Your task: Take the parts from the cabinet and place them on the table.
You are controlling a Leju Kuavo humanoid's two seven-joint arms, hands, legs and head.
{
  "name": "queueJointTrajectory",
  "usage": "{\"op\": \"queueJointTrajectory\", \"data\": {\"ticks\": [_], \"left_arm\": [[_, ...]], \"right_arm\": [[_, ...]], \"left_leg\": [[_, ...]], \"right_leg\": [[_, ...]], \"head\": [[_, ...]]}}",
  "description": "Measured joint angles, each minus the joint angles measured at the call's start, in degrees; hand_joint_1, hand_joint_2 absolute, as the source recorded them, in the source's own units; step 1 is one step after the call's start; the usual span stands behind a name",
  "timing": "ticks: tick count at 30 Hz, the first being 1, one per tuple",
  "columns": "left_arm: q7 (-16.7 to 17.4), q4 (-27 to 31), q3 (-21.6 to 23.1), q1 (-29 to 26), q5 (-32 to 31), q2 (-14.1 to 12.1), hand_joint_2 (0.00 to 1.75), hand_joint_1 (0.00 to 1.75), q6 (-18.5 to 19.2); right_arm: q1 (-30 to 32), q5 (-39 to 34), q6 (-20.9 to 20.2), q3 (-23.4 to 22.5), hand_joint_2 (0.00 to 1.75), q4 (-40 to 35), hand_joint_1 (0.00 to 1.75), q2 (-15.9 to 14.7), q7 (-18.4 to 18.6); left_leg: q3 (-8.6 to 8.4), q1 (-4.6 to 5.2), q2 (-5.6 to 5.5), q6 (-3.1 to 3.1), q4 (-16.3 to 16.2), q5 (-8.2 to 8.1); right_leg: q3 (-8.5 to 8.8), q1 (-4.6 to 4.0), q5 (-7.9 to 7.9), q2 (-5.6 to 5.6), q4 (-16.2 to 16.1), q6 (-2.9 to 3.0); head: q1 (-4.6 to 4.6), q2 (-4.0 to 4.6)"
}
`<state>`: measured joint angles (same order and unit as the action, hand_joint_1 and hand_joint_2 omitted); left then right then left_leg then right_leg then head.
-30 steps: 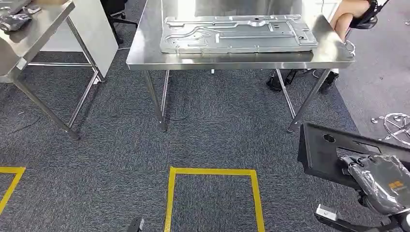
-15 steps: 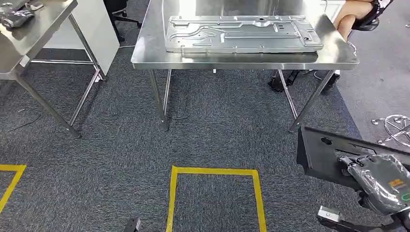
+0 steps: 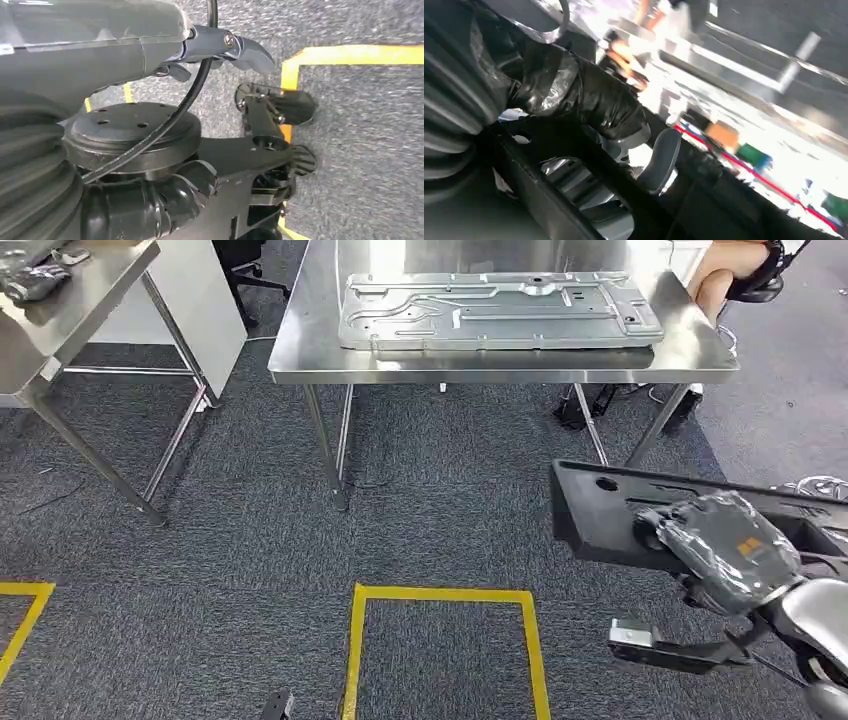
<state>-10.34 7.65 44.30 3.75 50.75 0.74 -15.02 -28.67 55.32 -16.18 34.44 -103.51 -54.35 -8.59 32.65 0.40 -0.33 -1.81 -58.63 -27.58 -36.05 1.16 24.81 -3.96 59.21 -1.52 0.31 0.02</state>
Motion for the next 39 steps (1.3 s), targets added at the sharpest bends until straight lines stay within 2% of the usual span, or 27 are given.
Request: {"op": "queueJointTrajectory", "data": {"ticks": [3,7,14,19,20,21,22,23,24,25,26,27,28,29,31,32,33,34,35,36,37,38,39], "left_arm": [[0.26,0.0,0.11,0.06,0.39,0.02,1.75,0.0,0.3],[0.44,0.0,0.26,0.07,1.0,0.04,1.75,0.0,0.44],[1.57,0.0,0.37,0.0,2.01,0.04,1.75,0.0,0.44],[1.97,0.0,0.37,-0.16,2.23,0.04,1.75,0.0,0.46],[1.97,0.0,0.37,-0.15,2.38,0.04,1.75,0.0,0.46],[1.97,0.0,0.37,-0.12,2.45,0.04,1.75,0.0,0.48],[1.81,0.0,0.39,-0.16,2.51,0.09,1.75,0.0,0.59],[1.7,0.0,0.39,-0.24,2.6,0.07,1.75,0.0,0.63],[1.68,0.0,0.39,-0.29,2.66,0.07,1.75,0.0,0.61],[1.64,0.0,0.39,-0.42,2.73,0.07,1.75,0.0,0.61],[1.59,0.0,0.39,-0.57,2.73,0.07,1.75,0.0,0.61],[1.59,0.0,0.39,-0.71,2.73,0.07,1.75,0.0,0.61],[1.59,0.0,0.39,-0.85,2.73,0.07,1.75,0.0,0.61],[1.53,0.0,0.39,-0.93,2.75,0.09,1.75,0.0,0.61],[1.4,0.0,0.39,-0.94,2.82,0.11,1.75,0.0,0.61],[1.4,-0.04,0.39,-1.11,2.99,-0.13,1.75,0.0,0.61],[1.4,-0.07,0.39,-0.78,3.06,-0.11,1.75,0.0,0.59],[1.4,-0.07,0.39,-0.65,3.06,-0.11,1.75,0.0,0.59],[1.4,-0.07,0.39,-0.7,3.08,-0.11,1.75,0.0,0.61],[1.38,-0.07,0.42,-0.64,3.15,-0.11,1.75,0.0,0.59],[1.4,-0.07,0.42,-0.58,3.21,-0.11,1.75,0.0,0.59],[1.35,-0.07,0.42,-0.57,3.21,-0.11,1.75,0.0,0.59],[1.35,-0.07,0.42,-0.59,3.21,-0.11,1.75,0.0,0.59]], "right_arm": [[-7.39,-2.18,-0.35,8.14,1.75,1.33,1.75,3.55,0.76],[-15.06,-3.67,-0.48,16.78,1.75,2.77,1.75,7.99,2.16],[-24.08,-5.63,-1.33,28.37,1.75,4.32,1.75,14.68,2.62],[-27.44,-7.06,-1.35,33.11,1.75,5.22,1.75,17.26,3.12],[-27.88,-7.25,-1.35,33.76,1.75,5.44,1.75,17.63,3.17],[-28.18,-7.67,-1.33,34.32,1.75,5.62,1.75,17.83,3.3],[-28.43,-8.06,-1.33,34.78,1.75,5.79,1.75,17.87,3.34],[-29.11,-8.45,-1.23,35.35,1.75,6.03,1.75,17.91,3.39],[-29.85,-8.69,-1.16,35.96,1.75,6.23,1.75,18.03,3.54],[-30.19,-8.8,-1.0,36.55,1.75,6.42,1.75,18.03,3.67],[-30.18,-8.94,-0.94,37.04,1.75,6.62,1.75,18.03,3.73],[-30.18,-9.0,-0.94,37.71,1.75,6.86,1.75,18.03,3.78],[-30.18,-9.13,-0.92,38.28,1.75,7.1,1.75,18.03,3.82],[-30.18,-9.24,-0.87,38.7,1.75,7.23,1.75,18.03,3.91],[-30.28,-9.55,-0.79,39.24,1.75,7.43,1.75,18.03,4.02],[-30.3,-9.7,-0.61,39.68,1.75,7.71,1.75,18.03,4.11],[-30.93,-9.89,-0.43,40.37,1.75,7.91,1.75,18.05,4.15],[-30.87,-10.07,-0.37,40.62,1.75,7.97,1.75,18.07,4.17],[-30.82,-10.25,-0.28,40.62,1.75,8.0,1.75,18.07,4.15],[-30.97,-10.31,-0.22,40.62,1.75,8.06,1.75,17.96,4.19],[-30.99,-10.33,-0.22,40.62,1.75,8.11,1.75,17.98,4.22],[-31.17,-10.33,-0.22,40.64,1.75,8.19,1.75,18.0,4.24],[-31.18,-10.33,-0.22,40.7,1.75,8.26,1.75,18.0,4.24]], "left_leg": [[-0.16,-0.06,-0.19,0.11,0.0,0.17],[-0.13,-0.07,-0.27,0.11,0.0,0.18],[-0.1,-0.07,-0.32,0.11,0.01,0.18],[-0.03,-0.04,-0.54,0.11,-0.01,0.21],[0.56,0.14,-0.44,-0.17,0.1,0.05],[-0.24,-0.16,-0.39,-1.54,0.86,-0.35],[-1.49,-0.61,-0.25,-1.89,1.85,-0.13],[-2.2,-0.71,-0.24,-2.02,2.31,-0.16],[-2.46,-0.75,-0.07,-2.12,2.37,-0.18],[-2.68,-0.8,0.16,-2.04,2.36,-0.39],[-2.97,-0.89,0.37,-1.8,2.34,-0.67],[-3.37,-1.09,0.58,-1.43,2.27,-1.04],[-3.93,-1.37,0.66,-0.89,2.24,-1.48],[-4.66,-1.78,0.79,-0.31,2.14,-2.1],[-6.39,-2.65,1.03,1.02,1.65,-3.59],[-6.49,-2.62,1.19,1.81,1.6,-4.32],[-6.5,-2.59,1.27,2.24,1.04,-4.56],[-6.21,-2.3,1.52,2.76,1.41,-5.02],[-6.92,-2.32,1.69,3.19,1.34,-4.91],[-6.76,-2.45,1.69,3.66,0.59,-4.26],[-4.93,-2.71,1.49,3.95,-2.75,-2.87],[-2.27,-2.73,1.13,3.91,-7.22,-1.26],[0.89,-2.67,0.95,3.75,-11.63,-1.61]], "right_leg": [[0.0,-0.06,-0.03,0.21,0.07,0.04],[-0.05,-0.07,-0.03,0.3,0.11,0.06],[-0.07,-0.07,-0.02,0.37,0.13,0.06],[-0.03,-0.03,-0.01,0.58,0.09,0.08],[0.3,-0.05,-0.78,0.56,0.33,-0.13],[0.14,-0.16,-1.2,0.53,0.99,-0.6],[-0.74,-0.1,-0.93,1.2,1.68,-0.62],[-1.56,-0.3,-0.27,2.37,3.45,-0.55],[-3.28,-0.22,1.07,2.85,6.36,-0.59],[-5.82,-0.02,2.91,3.13,10.58,-0.66],[-7.95,0.22,4.04,3.21,13.99,-0.95],[-9.55,0.57,4.09,3.32,16.06,-1.38],[-9.77,0.92,2.83,3.46,15.41,-1.88],[-8.68,1.29,0.52,3.71,12.4,-2.26],[-4.29,2.16,-5.02,4.75,2.5,-3.24],[-4.41,1.65,-4.18,4.99,2.14,-3.77],[-4.66,1.11,-2.4,5.1,0.1,-2.53],[-4.51,1.12,-3.03,4.78,1.41,-1.26],[-4.5,1.05,-2.25,4.59,1.81,-0.56],[-4.19,0.96,-1.83,4.42,1.75,0.02],[-3.36,1.09,-1.51,4.18,1.3,0.47],[-2.59,1.04,-1.15,4.09,0.97,0.94],[-1.74,0.89,-0.67,3.94,0.54,1.39]], "head": [[0.0,0.0],[0.0,-0.02],[0.0,0.0],[-0.02,0.0],[-0.02,0.0],[0.09,-0.02],[0.02,0.0],[-0.22,-0.02],[-0.18,0.0],[-0.2,-0.02],[-0.17,0.0],[-0.18,0.0],[-0.18,0.0],[-0.17,0.0],[-0.26,0.0],[-0.35,0.0],[-0.89,0.0],[-0.52,0.0],[-0.33,0.0],[-0.35,0.0],[-0.2,0.0],[-0.09,-0.02],[0.05,0.0]]}}
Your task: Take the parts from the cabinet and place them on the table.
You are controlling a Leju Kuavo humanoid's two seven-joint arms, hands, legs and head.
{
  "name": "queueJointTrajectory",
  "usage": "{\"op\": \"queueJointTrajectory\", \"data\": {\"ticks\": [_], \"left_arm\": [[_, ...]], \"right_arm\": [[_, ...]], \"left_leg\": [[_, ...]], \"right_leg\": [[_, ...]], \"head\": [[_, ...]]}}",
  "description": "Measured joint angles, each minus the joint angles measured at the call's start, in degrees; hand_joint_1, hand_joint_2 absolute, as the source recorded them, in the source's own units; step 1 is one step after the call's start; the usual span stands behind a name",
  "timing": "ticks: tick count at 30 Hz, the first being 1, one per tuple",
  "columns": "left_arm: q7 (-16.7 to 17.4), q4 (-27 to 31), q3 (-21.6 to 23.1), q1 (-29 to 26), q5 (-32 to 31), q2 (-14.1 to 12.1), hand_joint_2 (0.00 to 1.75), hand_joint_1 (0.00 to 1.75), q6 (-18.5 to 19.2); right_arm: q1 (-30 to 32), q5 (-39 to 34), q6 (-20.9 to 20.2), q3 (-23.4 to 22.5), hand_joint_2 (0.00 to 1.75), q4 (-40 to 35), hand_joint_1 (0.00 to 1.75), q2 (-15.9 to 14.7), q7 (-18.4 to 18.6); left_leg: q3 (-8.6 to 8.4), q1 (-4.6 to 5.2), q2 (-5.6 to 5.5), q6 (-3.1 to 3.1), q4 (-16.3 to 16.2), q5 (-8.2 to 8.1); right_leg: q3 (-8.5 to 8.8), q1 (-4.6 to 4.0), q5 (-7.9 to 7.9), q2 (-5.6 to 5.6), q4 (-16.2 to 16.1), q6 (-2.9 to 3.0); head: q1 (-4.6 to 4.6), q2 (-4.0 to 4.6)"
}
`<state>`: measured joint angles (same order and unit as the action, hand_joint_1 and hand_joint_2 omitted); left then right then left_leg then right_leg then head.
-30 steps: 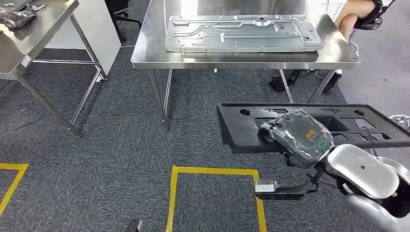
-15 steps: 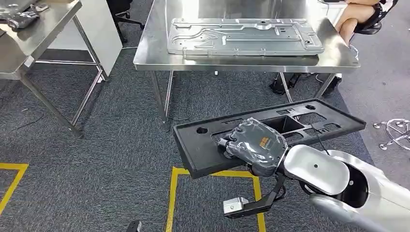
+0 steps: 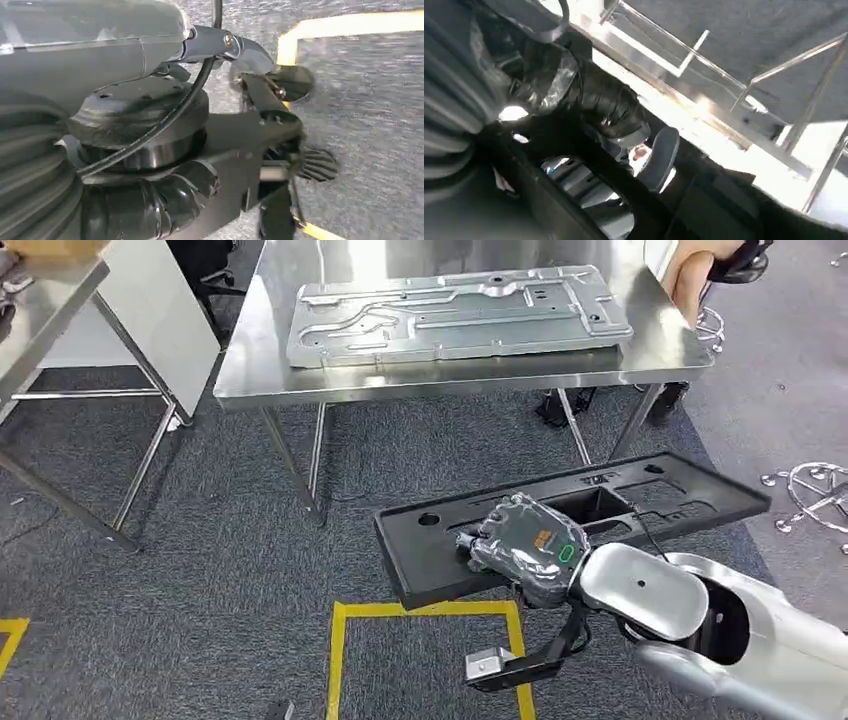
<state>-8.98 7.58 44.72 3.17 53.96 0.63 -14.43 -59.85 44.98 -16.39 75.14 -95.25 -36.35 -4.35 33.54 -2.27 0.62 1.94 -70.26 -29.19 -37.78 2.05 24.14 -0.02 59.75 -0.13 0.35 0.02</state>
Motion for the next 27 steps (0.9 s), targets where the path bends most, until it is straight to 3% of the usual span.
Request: {"op": "queueJointTrajectory", "data": {"ticks": [1,3,4,5,6,7,8,9,10,11,12,14,15,17,18,19,20,21,22,23,24,25,26,27], "left_arm": [[0.0,0.0,0.0,0.0,0.0,0.0,1.75,0.0,0.0],[0.13,0.0,0.0,-0.14,0.02,0.0,1.75,0.0,0.02],[0.22,0.0,0.0,-0.21,0.04,0.0,1.75,0.0,0.0],[0.28,0.0,0.0,-0.28,0.09,0.0,1.75,0.0,0.0],[0.26,0.0,0.0,-0.33,0.2,0.0,1.75,0.0,0.0],[0.28,-0.02,0.0,-0.4,0.24,-0.02,1.75,0.0,-0.04],[0.28,-0.07,0.0,-0.72,0.52,-0.39,1.75,0.0,-0.11],[0.28,-0.07,0.0,-0.73,0.55,-0.44,1.75,0.0,-0.13],[0.28,-0.04,0.0,-0.76,0.55,-0.31,1.75,0.0,-0.13],[0.39,-0.04,0.0,-0.81,0.63,-0.28,1.75,0.0,-0.13],[0.37,-0.04,0.0,-0.74,0.61,-0.22,1.75,0.0,-0.13],[0.37,-0.02,0.0,-0.68,0.61,-0.15,1.75,0.0,-0.15],[0.37,-0.02,0.0,-0.55,0.61,-0.2,1.75,0.0,-0.13],[0.37,0.0,0.0,-0.4,0.61,-0.15,1.75,0.0,-0.13],[0.37,0.0,0.0,-0.43,0.61,-0.09,1.75,0.0,-0.13],[0.37,0.0,0.0,-0.53,0.66,-0.07,1.75,0.0,-0.13],[0.42,0.0,0.0,-0.64,0.79,-0.04,1.75,0.0,-0.13],[0.46,0.0,0.0,-0.77,0.79,0.04,1.75,0.0,-0.17],[0.46,0.0,0.0,-0.82,0.83,0.13,1.75,0.0,-0.22],[0.46,-0.02,0.0,-0.88,0.9,0.15,1.75,0.0,-0.24],[0.46,0.0,0.0,-0.81,0.9,0.22,1.75,0.0,-0.31],[0.44,-0.02,0.0,-0.51,0.92,0.22,1.75,0.0,-0.33],[0.44,-0.02,-0.02,-0.57,0.98,0.22,1.75,0.0,-0.39],[0.44,0.0,0.0,-0.6,1.01,0.22,1.75,0.0,-0.46]], "right_arm": [[0.02,0.0,0.0,0.2,1.75,0.07,1.75,0.02,0.0],[0.03,-0.29,0.0,0.77,1.75,0.2,1.75,0.04,-0.09],[0.02,-0.46,-0.02,0.92,1.75,0.22,1.75,0.15,-0.07],[0.0,-0.76,-0.09,0.96,1.75,0.26,1.75,0.31,-0.04],[-0.18,-0.94,-0.15,0.96,1.75,0.26,1.75,0.37,0.02],[-0.47,-1.42,-0.28,0.99,1.75,0.26,1.75,0.5,0.09],[-0.74,-1.79,-0.5,1.22,1.75,0.28,1.75,0.5,0.11],[-0.93,-1.9,-0.68,1.53,1.75,0.31,1.75,0.68,0.11],[-1.29,-2.08,-0.92,1.62,1.75,0.35,1.75,0.81,0.13],[-1.45,-2.32,-0.94,1.55,1.75,0.26,1.75,0.85,0.13],[-1.88,-2.38,-0.94,1.55,1.75,0.26,1.75,0.85,0.13],[-2.32,-2.4,-0.98,1.53,1.75,0.26,1.75,0.85,0.17],[-2.59,-2.4,-1.03,1.58,1.75,0.29,1.75,0.85,0.17],[-2.58,-2.4,-1.03,1.77,1.75,0.29,1.75,0.85,0.17],[-2.57,-2.56,-1.09,1.97,1.75,0.29,1.75,0.85,0.17],[-2.59,-2.62,-1.09,2.12,1.75,0.29,1.75,0.85,0.2],[-2.61,-2.73,-1.09,2.14,1.75,0.29,1.75,0.85,0.24],[-2.66,-2.84,-1.11,2.19,1.75,0.29,1.75,0.83,0.28],[-2.79,-3.02,-1.11,2.27,1.75,0.29,1.75,0.79,0.37],[-2.84,-3.21,-1.14,2.49,1.75,0.31,1.75,0.7,0.44],[-2.86,-3.41,-1.25,2.87,1.75,0.35,1.75,0.55,0.55],[-3.01,-3.67,-1.47,3.17,1.75,0.37,1.75,0.5,0.61],[-3.16,-4.07,-1.46,3.17,1.75,0.24,1.75,0.2,0.61],[-3.45,-4.31,-1.31,3.15,1.75,0.13,1.75,0.22,0.66]], "left_leg": [[2.77,0.16,-0.05,-0.11,-3.14,-2.03],[6.5,0.61,-0.06,-0.52,-5.55,-7.19],[7.39,0.86,-0.08,-0.93,-4.83,-8.36],[7.57,1.23,-0.09,-1.5,-2.48,-7.92],[7.18,1.76,-0.18,-2.33,0.98,-5.33],[6.64,2.33,-0.32,-3.57,5.18,-0.36],[6.45,3.22,-0.68,-5.0,9.36,6.52],[6.9,4.14,-1.85,-5.35,10.9,7.49],[6.09,3.9,-2.35,-5.47,11.13,7.41],[5.63,3.88,-2.13,-5.42,11.54,7.22],[4.59,3.74,-1.97,-5.74,11.68,6.88],[2.5,3.46,-1.71,-6.02,12.44,6.39],[1.77,3.45,-1.68,-6.32,12.52,5.87],[0.54,3.42,-1.66,-6.33,12.51,4.59],[-0.17,3.39,-1.67,-6.32,12.5,3.88],[-1.11,3.37,-1.69,-6.21,12.49,3.11],[-2.11,3.36,-1.71,-6.1,12.48,2.35],[-3.25,3.36,-1.72,-6.01,12.48,1.35],[-4.42,3.37,-1.7,-5.86,12.48,0.44],[-4.58,3.37,-1.64,-5.61,12.69,-0.7],[-6.0,3.51,-1.6,-5.29,11.93,-1.65],[-6.05,3.65,-1.74,-4.89,12.62,-2.43],[-7.44,3.64,-1.67,-4.58,12.93,-2.16],[-7.13,3.63,-1.59,-4.22,11.91,-1.24]], "right_leg": [[0.92,-0.21,0.51,-0.19,-0.34,0.12],[2.84,-0.76,1.77,-0.63,-0.62,0.48],[3.79,-1.02,2.52,-0.82,-0.62,0.62],[5.0,-1.39,3.33,-1.04,-0.62,0.74],[6.16,-1.82,4.13,-1.1,-0.65,0.82],[7.11,-2.03,4.9,-1.14,-0.74,0.93],[7.13,-1.88,5.56,-1.22,-0.85,1.0],[8.08,-2.28,6.17,-2.02,-0.66,0.51],[8.45,-2.44,6.98,-1.99,-0.85,0.26],[9.15,-2.46,6.69,-2.19,-0.39,0.2],[9.24,-2.47,6.26,-2.21,-0.08,0.01],[7.73,-2.47,5.85,-1.32,4.16,-0.49],[5.55,-2.39,6.11,-0.82,7.8,-0.79],[0.19,-1.95,9.71,-0.59,14.25,-1.35],[-1.86,-1.79,12.08,-0.55,15.65,-1.6],[-2.98,-1.64,13.2,-0.45,15.2,-1.77],[-3.23,-1.57,12.96,-0.29,13.39,-1.82],[-2.96,-1.53,10.73,-0.23,10.06,-1.79],[-2.42,-1.55,6.26,-0.12,5.85,-1.63],[-2.09,-1.65,-0.34,0.15,1.59,-1.36],[-2.47,-1.95,-2.43,0.14,0.22,-0.75],[-1.55,-2.24,-1.12,0.1,0.18,-0.28],[-0.91,-2.1,-0.93,-0.04,-0.12,0.23],[-0.14,-2.03,-0.46,-0.06,-0.65,0.58]], "head": [[0.04,-0.02],[0.02,-0.02],[0.02,0.0],[0.02,0.0],[0.0,0.0],[0.0,-0.02],[-0.13,0.0],[0.0,0.0],[-0.17,0.0],[-0.09,0.0],[-0.26,0.0],[-0.31,-0.02],[-0.48,0.0],[-0.44,-0.02],[-0.44,0.0],[-0.44,0.0],[-0.44,-0.02],[-0.44,0.0],[-0.46,0.0],[-0.48,-0.02],[-0.28,0.0],[-0.39,0.0],[-0.53,0.0],[-0.46,0.0]]}}
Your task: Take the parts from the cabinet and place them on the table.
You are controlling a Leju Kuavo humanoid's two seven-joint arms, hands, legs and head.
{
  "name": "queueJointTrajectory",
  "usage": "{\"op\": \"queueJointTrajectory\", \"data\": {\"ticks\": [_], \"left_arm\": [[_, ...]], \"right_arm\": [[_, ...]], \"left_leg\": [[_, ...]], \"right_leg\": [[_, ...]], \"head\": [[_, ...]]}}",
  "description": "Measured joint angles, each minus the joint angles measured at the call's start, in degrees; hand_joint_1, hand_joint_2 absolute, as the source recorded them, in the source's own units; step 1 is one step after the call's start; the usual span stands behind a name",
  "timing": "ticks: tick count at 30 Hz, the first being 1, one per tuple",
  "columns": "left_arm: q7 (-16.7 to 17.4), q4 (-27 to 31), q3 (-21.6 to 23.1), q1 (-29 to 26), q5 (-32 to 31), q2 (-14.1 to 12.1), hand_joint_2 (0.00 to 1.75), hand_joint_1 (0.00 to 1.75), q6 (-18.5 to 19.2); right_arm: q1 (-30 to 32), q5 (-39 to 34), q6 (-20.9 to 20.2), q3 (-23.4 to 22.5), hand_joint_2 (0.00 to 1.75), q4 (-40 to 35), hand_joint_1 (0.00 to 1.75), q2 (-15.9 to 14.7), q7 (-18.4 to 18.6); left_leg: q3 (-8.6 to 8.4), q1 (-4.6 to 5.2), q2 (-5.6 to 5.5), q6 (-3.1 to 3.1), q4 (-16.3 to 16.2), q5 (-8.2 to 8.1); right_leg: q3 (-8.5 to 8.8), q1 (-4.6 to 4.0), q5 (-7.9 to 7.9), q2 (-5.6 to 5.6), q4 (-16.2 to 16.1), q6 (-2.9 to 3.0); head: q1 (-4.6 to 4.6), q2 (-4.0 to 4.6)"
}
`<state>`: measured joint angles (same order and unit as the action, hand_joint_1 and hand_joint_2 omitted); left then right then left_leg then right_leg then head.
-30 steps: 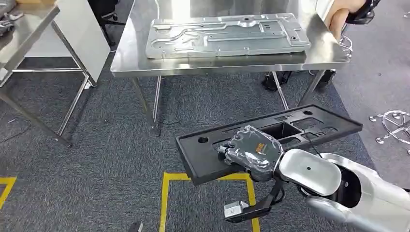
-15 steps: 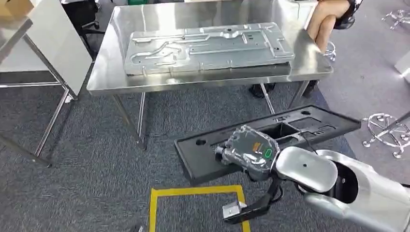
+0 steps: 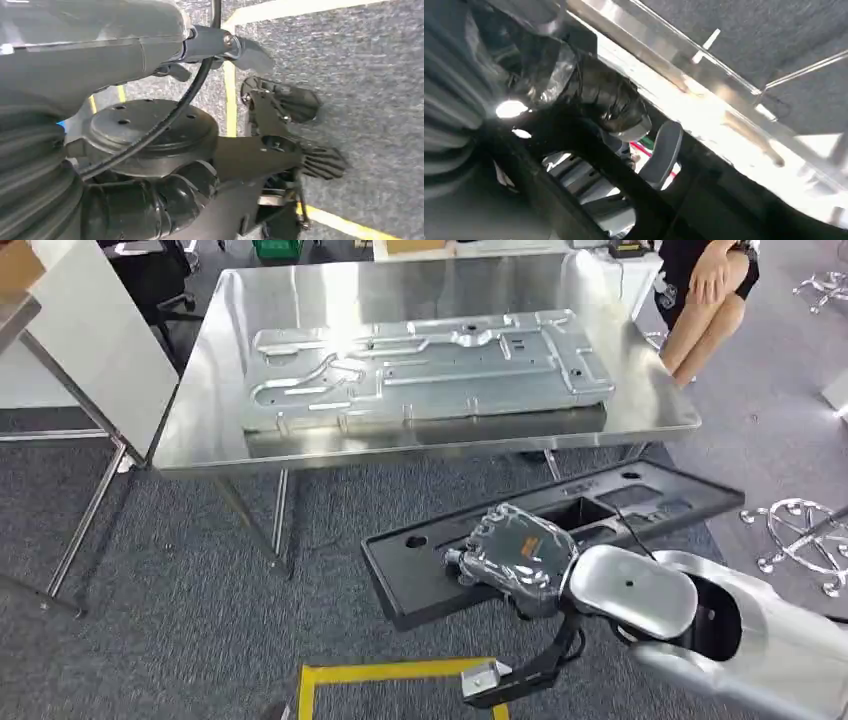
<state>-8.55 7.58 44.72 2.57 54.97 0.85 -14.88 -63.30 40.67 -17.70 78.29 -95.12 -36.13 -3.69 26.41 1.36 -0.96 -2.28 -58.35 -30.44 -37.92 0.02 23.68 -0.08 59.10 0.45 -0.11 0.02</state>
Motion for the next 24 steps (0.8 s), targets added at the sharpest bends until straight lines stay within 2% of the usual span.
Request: {"op": "queueJointTrajectory", "data": {"ticks": [1,2,3,4,5,6,7,8,9,10,11,12,13,14,15,16,17,18,20,21,22,23,24], "left_arm": [[0.0,0.0,0.0,0.12,0.02,-0.06,1.75,0.0,0.0],[-0.11,0.0,0.0,0.04,0.04,-0.04,1.75,0.0,0.04],[-0.31,0.0,0.02,0.16,0.04,-0.02,1.75,0.0,0.24],[-0.37,0.0,0.04,0.23,0.07,-0.02,1.75,0.0,0.35],[-0.44,0.0,0.07,0.37,0.11,-0.02,1.75,0.0,0.37],[-0.48,0.0,0.07,0.44,0.15,-0.02,1.75,0.0,0.37],[-0.52,0.0,0.07,0.47,0.18,0.0,1.75,0.0,0.37],[-0.55,0.0,0.07,0.38,0.22,0.0,1.75,0.0,0.37],[-0.55,-0.02,0.09,0.22,0.22,0.0,1.75,0.0,0.37],[-0.55,0.0,0.09,0.14,0.24,-0.02,1.75,0.0,0.35],[-0.55,-0.02,0.09,-0.07,0.26,0.0,1.75,0.0,0.35],[-0.55,-0.02,0.11,-0.33,0.37,-0.02,1.75,0.0,0.35],[-0.59,-0.02,0.13,-0.1,0.39,0.0,1.75,0.0,0.33],[-0.61,-0.02,0.2,-0.06,0.39,-0.02,1.75,0.0,0.33],[-0.61,-0.02,0.24,0.02,0.39,-0.02,1.75,0.0,0.33],[-0.61,-0.02,0.35,0.18,0.39,0.0,1.75,0.0,0.31],[-0.59,-0.02,0.46,0.31,0.39,0.02,1.75,0.0,0.33],[-0.59,-0.02,0.57,0.52,0.39,0.02,1.75,0.0,0.33],[-0.42,-0.02,0.72,0.94,0.39,0.04,1.75,0.0,0.33],[-0.33,-0.02,0.85,1.01,0.39,0.07,1.75,0.0,0.33],[-0.24,-0.02,0.94,1.03,0.39,0.07,1.75,0.0,0.33],[-0.22,-0.02,0.98,0.97,0.39,0.07,1.75,0.0,0.33],[-0.17,-0.02,1.01,0.95,0.39,0.09,1.75,0.0,0.33]], "right_arm": [[-0.23,-0.17,0.04,0.0,1.75,-0.04,1.75,0.0,0.13],[-0.28,-0.52,0.09,0.04,1.75,-0.02,1.75,-0.04,0.15],[-0.39,-0.65,0.09,0.24,1.75,0.07,1.75,-0.07,0.33],[-0.52,-0.78,0.15,0.57,1.75,0.09,1.75,-0.04,0.33],[-0.5,-1.07,0.2,0.87,1.75,0.15,1.75,-0.04,0.33],[-0.48,-1.33,0.22,1.25,1.75,0.22,1.75,-0.04,0.33],[-0.41,-1.57,0.33,1.77,1.75,0.31,1.75,0.0,0.33],[-0.32,-1.66,0.44,2.23,1.75,0.44,1.75,0.11,0.39],[-0.29,-1.68,0.57,2.6,1.75,0.55,1.75,0.13,0.48],[-0.29,-1.7,0.63,2.8,1.75,0.66,1.75,0.15,0.5],[-0.24,-1.73,0.7,3.03,1.75,0.81,1.75,0.15,0.52],[-0.24,-1.77,0.72,3.48,1.75,1.03,1.75,0.35,0.52],[-0.37,-1.86,0.74,3.78,1.75,1.16,1.75,0.72,0.57],[-0.37,-2.16,0.7,3.78,1.75,1.33,1.75,1.12,0.57],[-0.78,-2.36,0.7,3.78,1.75,1.44,1.75,1.63,0.59],[-1.46,-2.53,0.66,3.78,1.75,1.72,1.75,2.2,0.81],[-1.96,-2.56,0.63,3.78,1.75,1.99,1.75,2.92,0.98],[-2.53,-2.53,0.52,3.83,1.75,2.25,1.75,3.72,1.2],[-2.99,-2.53,0.24,4.26,1.75,3.15,1.75,6.07,1.4],[-3.0,-2.53,0.2,4.64,1.75,3.52,1.75,7.22,1.51],[-3.0,-2.53,0.17,5.11,1.75,3.95,1.75,8.5,1.51],[-3.01,-2.62,0.17,5.4,1.75,4.24,1.75,9.42,1.51],[-3.08,-2.62,0.17,5.57,1.75,4.5,1.75,10.36,1.51]], "left_leg": [[0.3,0.22,0.03,0.31,-2.11,0.4],[1.41,-0.01,0.17,0.8,-4.94,1.21],[3.54,-0.28,0.22,1.31,-8.39,1.33],[6.26,-0.65,0.24,1.68,-11.52,0.28],[8.65,-1.01,0.29,2.04,-13.67,-2.14],[10.68,-1.32,0.42,2.4,-14.67,-5.54],[12.08,-1.6,0.55,2.69,-14.26,-7.5],[12.81,-1.81,0.61,2.99,-12.55,-7.25],[12.82,-1.97,0.62,2.84,-9.19,-4.65],[12.55,-2.03,0.64,2.63,-5.55,-0.46],[12.34,-2.04,0.67,2.29,-1.18,6.64],[13.33,-1.67,0.61,2.24,0.31,9.35],[12.88,-1.56,0.57,1.89,-0.22,9.27],[12.67,-1.45,0.5,1.51,-0.62,9.66],[12.6,-1.17,0.47,1.19,-0.56,9.36],[12.18,-1.58,0.56,0.78,0.04,9.47],[11.69,-1.75,0.6,0.55,0.48,9.49],[11.53,-1.74,0.64,0.06,0.62,9.3],[11.27,-1.57,0.65,-0.42,0.61,8.88],[11.15,-1.43,0.61,-0.57,0.54,8.66],[10.96,-1.32,0.55,-0.58,0.43,8.37],[10.73,-1.26,0.44,-0.53,0.22,8.05],[10.41,-1.22,0.27,-0.48,-0.03,7.64]], "right_leg": [[1.74,0.47,-0.13,-0.24,-0.22,0.28],[3.02,0.51,0.5,0.01,-0.74,0.73],[4.02,0.62,0.9,0.04,-1.03,1.21],[4.83,0.67,1.34,-0.01,-1.39,1.37],[5.64,0.73,1.83,-0.09,-1.78,1.33],[6.54,0.83,2.44,-0.14,-2.09,1.2],[7.46,0.93,3.14,-0.26,-2.26,1.04],[8.46,1.04,3.94,-0.29,-2.27,0.81],[9.6,1.14,4.9,-0.31,-2.26,0.51],[10.59,1.23,5.69,-0.27,-2.22,0.24],[10.66,1.26,6.56,-0.18,-2.37,-0.09],[11.71,1.14,7.31,-0.41,-1.4,-0.43],[11.47,0.99,8.21,-0.62,-1.49,-1.09],[11.55,0.98,8.69,-0.63,-1.69,-1.54],[11.93,1.11,8.9,-0.62,-2.03,-1.89],[12.37,1.21,9.13,-0.73,-2.24,-2.22],[12.34,1.39,9.72,-0.34,-1.22,-2.32],[10.86,1.28,11.43,-0.19,1.54,-2.32],[5.6,1.21,15.34,-0.22,10.58,-2.48],[3.03,1.23,16.14,-0.21,14.25,-2.53],[1.6,1.21,15.47,-0.21,15.49,-2.47],[1.38,1.16,13.38,-0.21,14.24,-2.32],[2.32,1.1,9.94,-0.21,10.52,-2.04]], "head": [[0.09,-0.02],[-0.07,0.0],[0.15,0.0],[0.07,0.0],[0.15,-0.02],[0.11,0.0],[0.15,0.0],[0.13,0.0],[0.13,0.0],[0.13,0.0],[0.09,0.0],[0.06,0.0],[0.09,0.0],[0.13,0.0],[0.04,0.0],[0.09,0.0],[0.07,0.0],[-0.07,0.0],[0.0,0.0],[0.0,0.0],[0.02,0.0],[0.0,0.0],[0.0,-0.02]]}}
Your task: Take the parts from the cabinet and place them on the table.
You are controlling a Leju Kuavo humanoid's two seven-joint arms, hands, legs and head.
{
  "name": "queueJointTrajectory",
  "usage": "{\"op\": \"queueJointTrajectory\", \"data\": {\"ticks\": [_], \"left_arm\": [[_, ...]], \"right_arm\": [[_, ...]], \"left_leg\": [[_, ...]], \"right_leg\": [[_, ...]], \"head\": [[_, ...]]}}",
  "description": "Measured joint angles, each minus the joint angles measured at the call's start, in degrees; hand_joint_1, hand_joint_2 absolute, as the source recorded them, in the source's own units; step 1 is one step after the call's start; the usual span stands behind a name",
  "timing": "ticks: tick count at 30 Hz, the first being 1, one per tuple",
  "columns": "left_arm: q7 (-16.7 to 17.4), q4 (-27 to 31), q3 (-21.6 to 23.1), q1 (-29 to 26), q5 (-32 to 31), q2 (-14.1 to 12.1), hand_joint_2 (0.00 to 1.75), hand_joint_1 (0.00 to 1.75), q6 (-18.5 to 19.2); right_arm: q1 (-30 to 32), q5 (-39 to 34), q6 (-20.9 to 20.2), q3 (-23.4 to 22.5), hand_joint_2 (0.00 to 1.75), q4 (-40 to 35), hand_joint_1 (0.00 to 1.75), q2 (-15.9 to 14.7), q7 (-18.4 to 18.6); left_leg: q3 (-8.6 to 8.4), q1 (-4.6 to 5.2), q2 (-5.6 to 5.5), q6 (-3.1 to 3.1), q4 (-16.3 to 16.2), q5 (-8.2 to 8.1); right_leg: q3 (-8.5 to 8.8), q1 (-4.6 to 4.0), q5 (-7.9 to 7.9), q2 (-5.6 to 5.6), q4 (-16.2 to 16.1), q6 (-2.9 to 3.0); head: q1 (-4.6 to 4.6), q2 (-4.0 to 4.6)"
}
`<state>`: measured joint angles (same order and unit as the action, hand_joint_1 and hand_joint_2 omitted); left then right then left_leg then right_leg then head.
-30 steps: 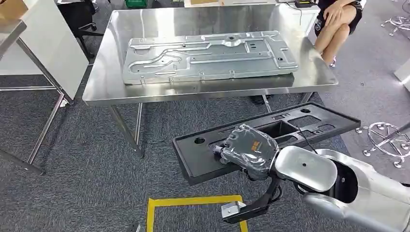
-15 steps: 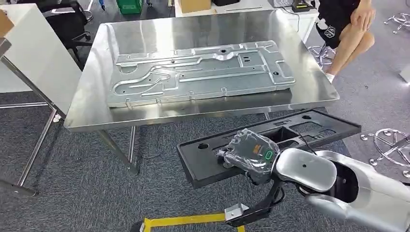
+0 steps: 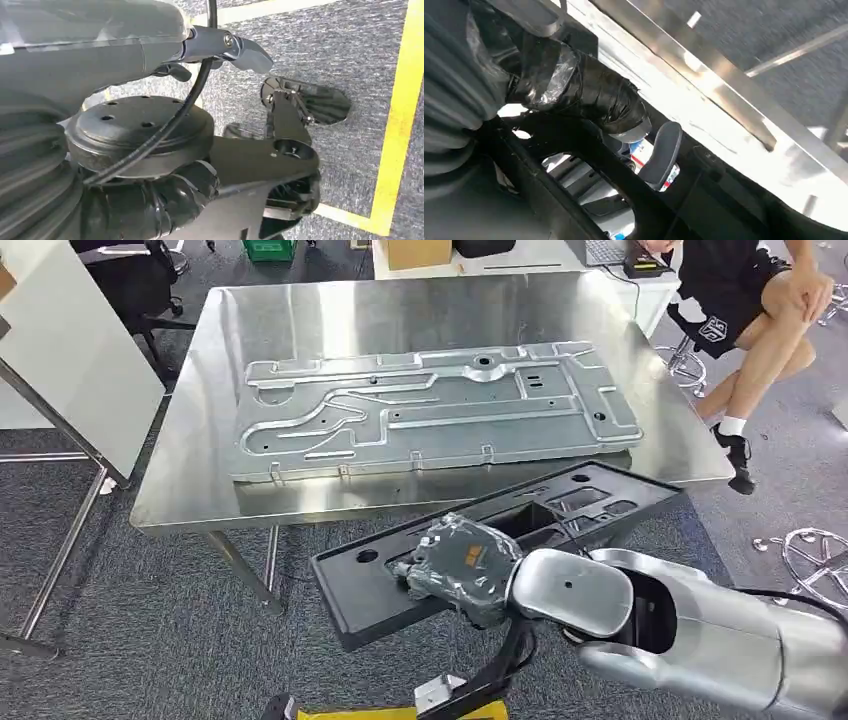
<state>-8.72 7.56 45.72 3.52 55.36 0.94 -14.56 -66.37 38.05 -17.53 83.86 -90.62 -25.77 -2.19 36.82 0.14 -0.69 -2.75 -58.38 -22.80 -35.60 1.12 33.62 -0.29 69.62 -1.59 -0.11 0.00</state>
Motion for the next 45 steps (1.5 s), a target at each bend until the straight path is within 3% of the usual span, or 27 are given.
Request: {"op": "queueJointTrajectory", "data": {"ticks": [2,3,4,6,10,22,23,24,25,26,29,30,31,33,34,35,36,38,40,41,42,44,45], "left_arm": [[0.02,0.0,0.09,-0.08,0.02,0.09,1.75,0.0,0.0],[0.02,0.0,0.09,-0.05,0.22,0.24,1.75,0.0,0.0],[0.02,0.0,0.09,0.0,0.24,0.24,1.75,0.0,0.0],[0.24,0.0,0.15,-0.05,0.35,0.24,1.75,0.0,0.0],[0.35,0.0,0.37,-0.14,0.52,0.24,1.75,0.0,0.02],[0.35,0.0,0.39,-0.18,1.38,0.22,1.75,0.0,0.0],[0.26,0.0,0.41,-0.13,1.38,0.15,1.75,0.0,-0.02],[0.0,0.02,0.42,-0.06,1.38,0.11,1.75,0.0,-0.04],[-0.15,0.02,0.42,-0.35,1.4,0.2,1.75,0.0,-0.07],[-0.42,0.02,0.42,-0.37,1.38,0.17,1.75,0.0,-0.13],[-0.48,0.02,0.44,-0.23,1.38,0.2,1.75,0.0,-0.13],[-0.5,0.02,0.44,-0.26,1.38,0.2,1.75,0.0,-0.13],[-0.5,0.02,0.44,-0.33,1.4,0.2,1.75,0.0,-0.13],[-0.5,0.02,0.44,-0.48,1.4,0.22,1.75,0.0,-0.13],[-0.5,0.02,0.44,-0.51,1.4,0.2,1.75,0.0,-0.13],[-0.5,-0.02,0.44,-0.46,1.4,0.07,1.75,0.0,-0.17],[-0.5,-0.02,0.46,-0.44,1.38,0.07,1.75,0.0,-0.17],[-0.52,0.0,0.48,-0.4,1.4,0.07,1.75,0.0,-0.17],[-0.53,0.0,0.5,-0.27,1.4,0.04,1.75,0.0,-0.17],[-0.61,0.0,0.5,-0.26,1.4,0.04,1.75,0.0,-0.22],[-0.61,0.0,0.52,-0.22,1.4,0.04,1.75,0.0,-0.22],[-0.61,0.0,0.55,-0.26,1.42,0.04,1.75,0.0,-0.22],[-0.61,0.0,0.57,-0.34,1.48,0.04,1.75,0.0,-0.35]], "right_arm": [[-0.83,0.0,-0.15,0.18,1.75,0.44,1.75,1.51,0.0],[-1.48,-0.02,-0.37,0.5,1.75,0.7,1.75,2.11,-0.04],[-2.22,-0.13,-0.83,0.91,1.75,0.9,1.75,2.94,-0.26],[-3.02,-0.96,-2.28,1.51,1.75,1.14,1.75,3.98,-0.94],[-3.87,-2.03,-5.51,2.51,1.75,1.38,1.75,5.75,-2.51],[-5.17,-2.84,-7.17,3.04,1.75,1.31,1.75,7.36,-2.6],[-5.31,-2.95,-7.19,3.04,1.75,1.31,1.75,7.47,-2.6],[-5.68,-3.06,-7.26,3.04,1.75,1.29,1.75,7.58,-2.58],[-5.82,-3.15,-7.3,2.93,1.75,1.25,1.75,7.65,-2.58],[-6.24,-3.19,-7.3,2.91,1.75,1.18,1.75,7.65,-2.54],[-6.35,-3.3,-7.58,3.39,1.75,1.16,1.75,7.67,-2.54],[-6.27,-3.37,-7.63,3.56,1.75,1.16,1.75,7.67,-2.54],[-6.26,-3.48,-7.67,3.63,1.75,1.16,1.75,7.67,-2.54],[-6.29,-3.63,-7.72,3.63,1.75,1.16,1.75,7.67,-2.54],[-6.33,-3.63,-7.72,3.63,1.75,1.18,1.75,7.67,-2.54],[-6.37,-3.61,-7.74,3.67,1.75,1.2,1.75,7.6,-2.51],[-6.3,-3.63,-7.78,3.69,1.75,1.16,1.75,7.71,-2.49],[-6.27,-3.65,-7.87,3.69,1.75,1.12,1.75,7.78,-2.49],[-6.47,-3.65,-7.85,3.65,1.75,0.96,1.75,7.91,-2.43],[-6.5,-3.65,-7.87,3.5,1.75,0.9,1.75,7.86,-2.43],[-6.55,-3.65,-7.85,3.5,1.75,0.88,1.75,7.87,-2.43],[-6.46,-3.83,-7.91,3.56,1.75,0.88,1.75,7.86,-2.45],[-6.3,-4.02,-7.93,3.65,1.75,0.88,1.75,7.87,-2.45]], "left_leg": [[-0.36,0.09,-0.19,0.15,-0.32,-0.57],[-0.32,0.52,-0.33,0.38,-0.61,-0.64],[-0.15,0.28,-0.46,0.68,-0.55,-0.53],[-0.28,0.28,-0.41,0.55,-0.49,-0.88],[-0.59,0.17,-0.35,1.24,-0.24,-0.72],[-0.64,0.14,-0.35,1.46,-0.05,-0.61],[-0.56,0.38,-0.4,0.97,-0.31,-0.88],[-1.42,0.22,-0.36,0.22,1.36,-1.26],[-2.99,-0.47,-0.23,0.17,3.11,-0.5],[-3.87,-0.57,-0.21,-0.32,4.07,-0.62],[-4.68,-0.62,0.26,-0.44,4.05,-1.23],[-4.92,-0.73,0.24,-0.2,3.76,-1.63],[-5.16,-0.91,0.23,0.22,3.35,-2.03],[-5.76,-1.5,0.16,1.12,1.88,-3.56],[-5.86,-1.69,0.17,1.72,0.87,-4.61],[-5.35,-1.39,0.14,2.53,0.15,-5.44],[-5.22,-1.36,0.14,2.91,-0.16,-5.85],[-6.07,-1.58,0.15,3.45,0.37,-6.07],[-6.75,-1.73,0.43,4.14,0.3,-6.96],[-6.06,-1.73,0.56,4.22,-2.07,-7.04],[-3.71,-1.73,0.54,4.27,-5.91,-7.75],[3.45,-1.68,0.55,4.34,-15.47,-9.54],[6.46,-1.68,0.54,4.21,-18.06,-8.77]], "right_leg": [[2.6,-0.4,-5.73,0.02,-9.17,0.92],[2.87,-0.73,-5.23,0.07,-9.89,1.24],[3.05,-0.82,-5.33,0.01,-10.24,1.38],[3.25,-0.75,-5.41,-0.13,-10.73,1.27],[3.32,-0.89,-5.4,-0.36,-10.71,1.39],[3.31,-0.9,-5.32,-0.33,-10.64,1.56],[3.47,-0.58,-5.53,-0.36,-11.4,1.21],[4.11,-0.85,-5.08,-0.38,-12.08,0.73],[4.64,-0.82,-5.22,0.15,-11.51,0.63],[3.7,-0.9,-4.43,0.14,-9.68,0.42],[-3.81,-0.26,0.62,0.04,2.89,-0.22],[-5.41,0.12,0.33,0.06,4.66,-0.58],[-5.51,0.46,-1.36,0.14,3.7,-0.97],[-2.51,1.27,-7.48,0.32,-4.5,-1.8],[-0.9,1.66,-9.68,0.44,-9.27,-2.13],[-0.51,1.06,-7.9,0.01,-9.08,-1.98],[-0.41,1.09,-7.78,-0.26,-8.98,-0.65],[-0.36,0.63,-7.04,-0.29,-8.82,0.42],[1.15,1.11,-6.39,-0.42,-9.53,1.35],[2.3,1.11,-5.77,-0.3,-10.0,1.79],[3.23,1.07,-5.33,-0.19,-10.41,2.08],[5.11,0.73,-4.09,-0.12,-11.07,2.16],[6.26,0.6,-3.32,-0.13,-11.27,2.22]], "head": [[0.0,0.02],[0.02,0.02],[0.02,0.02],[0.02,0.02],[0.09,0.02],[0.06,0.02],[0.06,0.02],[0.09,0.02],[0.04,0.02],[-0.29,0.02],[-0.46,0.02],[-0.5,0.02],[-0.46,0.02],[-0.5,0.02],[-0.57,0.02],[-0.7,0.02],[-0.52,0.0],[-0.53,0.02],[-0.39,0.02],[-0.24,0.02],[0.02,0.02],[0.06,0.02],[0.02,0.02]]}}
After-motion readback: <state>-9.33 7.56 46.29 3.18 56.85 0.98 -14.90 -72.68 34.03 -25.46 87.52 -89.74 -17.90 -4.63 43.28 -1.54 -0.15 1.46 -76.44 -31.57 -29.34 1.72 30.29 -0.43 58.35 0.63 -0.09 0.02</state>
